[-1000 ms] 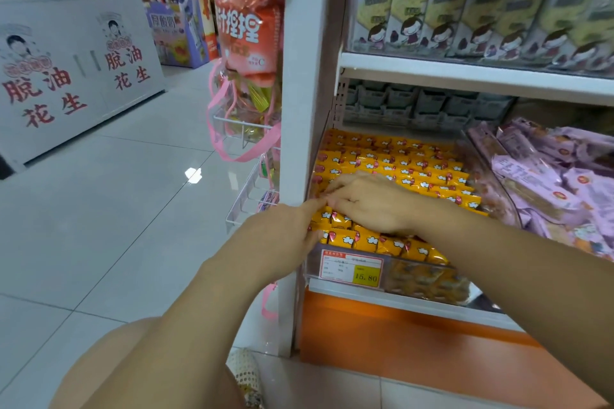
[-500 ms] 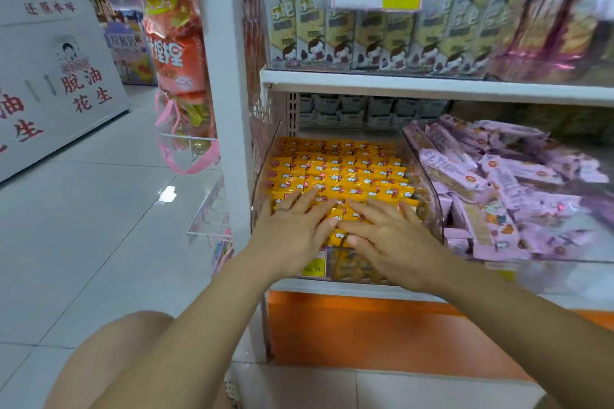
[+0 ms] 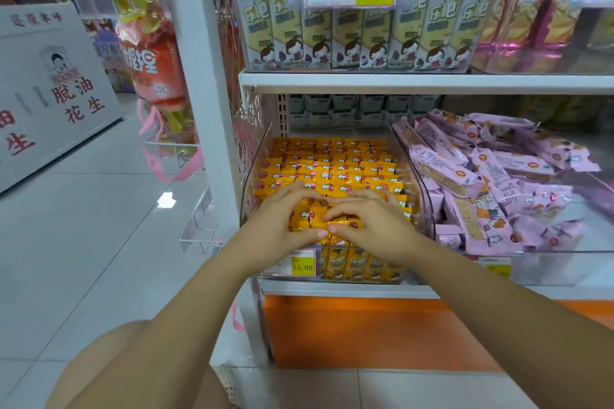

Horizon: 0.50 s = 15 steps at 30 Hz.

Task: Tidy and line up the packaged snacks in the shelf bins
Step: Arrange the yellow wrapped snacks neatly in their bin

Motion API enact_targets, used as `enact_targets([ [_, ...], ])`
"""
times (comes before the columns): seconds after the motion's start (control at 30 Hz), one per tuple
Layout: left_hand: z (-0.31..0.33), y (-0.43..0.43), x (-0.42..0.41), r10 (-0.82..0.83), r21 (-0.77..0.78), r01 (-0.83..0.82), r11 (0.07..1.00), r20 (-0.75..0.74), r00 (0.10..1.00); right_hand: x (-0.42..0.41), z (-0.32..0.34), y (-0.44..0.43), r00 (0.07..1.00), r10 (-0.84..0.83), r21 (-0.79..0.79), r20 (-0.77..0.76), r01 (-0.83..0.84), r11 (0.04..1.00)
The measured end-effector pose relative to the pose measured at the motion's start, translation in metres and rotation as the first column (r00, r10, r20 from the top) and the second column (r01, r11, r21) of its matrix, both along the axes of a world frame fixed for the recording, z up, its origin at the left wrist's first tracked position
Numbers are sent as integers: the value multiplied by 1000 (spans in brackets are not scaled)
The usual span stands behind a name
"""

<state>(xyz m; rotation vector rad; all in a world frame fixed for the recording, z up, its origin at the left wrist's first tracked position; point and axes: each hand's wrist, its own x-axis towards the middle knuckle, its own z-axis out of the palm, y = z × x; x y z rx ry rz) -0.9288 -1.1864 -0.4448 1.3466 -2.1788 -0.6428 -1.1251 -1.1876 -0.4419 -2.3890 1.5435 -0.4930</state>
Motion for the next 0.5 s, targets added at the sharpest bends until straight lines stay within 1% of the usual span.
enact_targets([
  [0.03,1,2,1,-11,11,11,1000,-48,999,-2,1,1,1000,10,-3,20,-10,1000],
  [0.07,2,2,2,-17,18,18,1000,-45,999,-5,2,3,999,18,-20,50,-17,1000],
  [0.13,2,3,1,-12,13,11,1000,54,998,-12,3,5,996,10,-78,85,-3,997],
  [0.2,2,3,-4,22,9,-23,1000,124,992,-18,3,9,999,-27,-103,41,31,994],
  [0.3,3,2,-11,70,-23,-68,997,124,990,-17,-1,13,998,-53,-90,-24,51,995],
  [0.4,-1,-1,-12,81,-53,-78,996,74,994,-11,-6,12,996,-77,-126,52,83,989],
  [0.5,-4,-3,-9,77,-51,-74,996,68,995,-10,-12,10,986,-99,-169,133,122,978],
])
